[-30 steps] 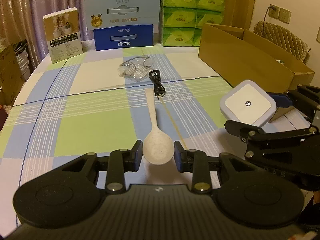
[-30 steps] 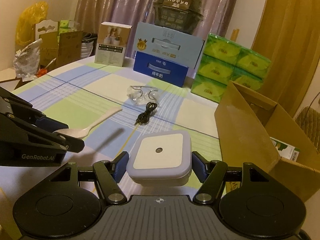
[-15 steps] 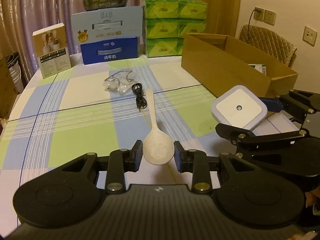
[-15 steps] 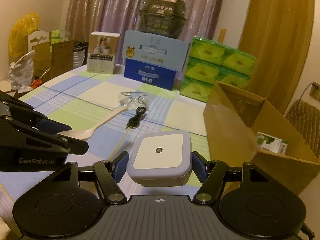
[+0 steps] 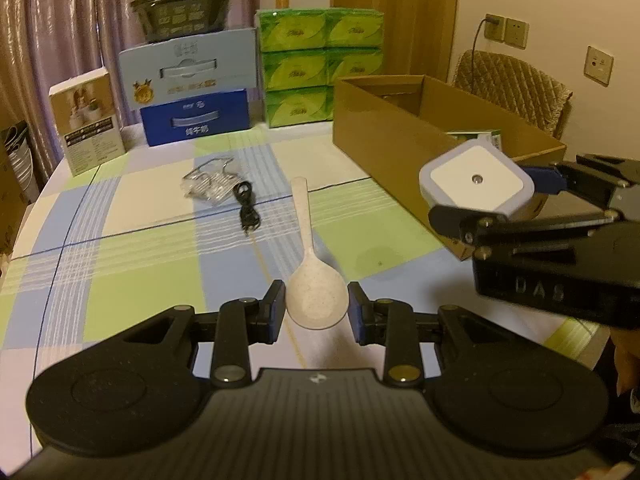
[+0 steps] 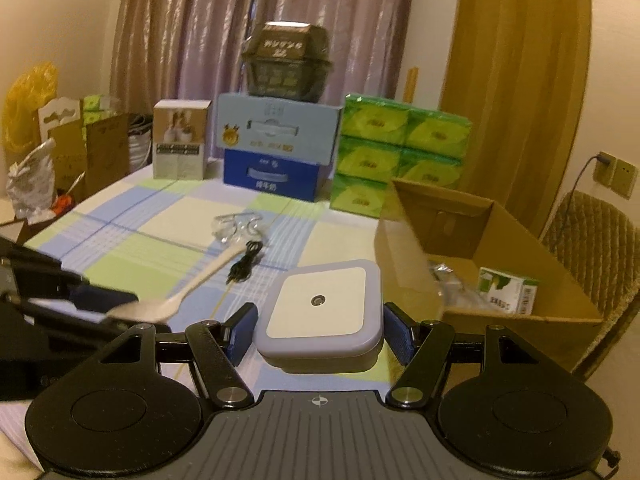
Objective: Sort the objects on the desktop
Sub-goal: 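Carry the spoon with the left tool while the right tool carries the night light toward the cardboard box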
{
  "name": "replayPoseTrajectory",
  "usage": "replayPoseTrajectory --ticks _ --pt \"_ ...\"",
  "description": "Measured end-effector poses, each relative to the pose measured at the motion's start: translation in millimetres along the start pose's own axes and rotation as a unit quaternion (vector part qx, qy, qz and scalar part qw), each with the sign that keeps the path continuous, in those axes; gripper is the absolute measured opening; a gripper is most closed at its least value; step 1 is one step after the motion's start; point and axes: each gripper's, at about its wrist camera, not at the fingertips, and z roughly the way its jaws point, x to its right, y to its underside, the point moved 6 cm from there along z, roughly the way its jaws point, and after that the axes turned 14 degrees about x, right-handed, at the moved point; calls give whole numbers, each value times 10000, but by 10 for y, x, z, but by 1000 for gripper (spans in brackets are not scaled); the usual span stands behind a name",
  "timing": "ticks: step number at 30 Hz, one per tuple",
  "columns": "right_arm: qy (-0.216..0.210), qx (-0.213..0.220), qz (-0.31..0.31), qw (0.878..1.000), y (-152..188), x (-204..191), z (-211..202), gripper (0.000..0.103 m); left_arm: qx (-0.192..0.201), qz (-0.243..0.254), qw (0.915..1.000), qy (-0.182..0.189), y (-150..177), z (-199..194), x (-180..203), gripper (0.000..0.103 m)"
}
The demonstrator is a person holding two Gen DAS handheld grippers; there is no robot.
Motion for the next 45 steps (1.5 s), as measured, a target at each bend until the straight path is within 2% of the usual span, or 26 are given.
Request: replayPoseTrajectory --ticks 13,19,27,36,45 --pt "372 236 544 9975 -447 841 -102 64 357 -44 9989 295 -573 116 468 28" --pt "489 251 573 9968 -605 1283 -90 64 358 -82 9983 455 -812 324 750 28" --pt "607 130 573 9964 -651 1776 -20 64 461 -40 9969 638 -1104 613 1090 28" --pt "681 66 682 9953 -658 2129 121 64 451 7 9955 834 -1256 922 1378 28" --pt "664 -29 907 9937 -669 2402 354 65 418 -83 9947 937 -1380 1268 1421 28"
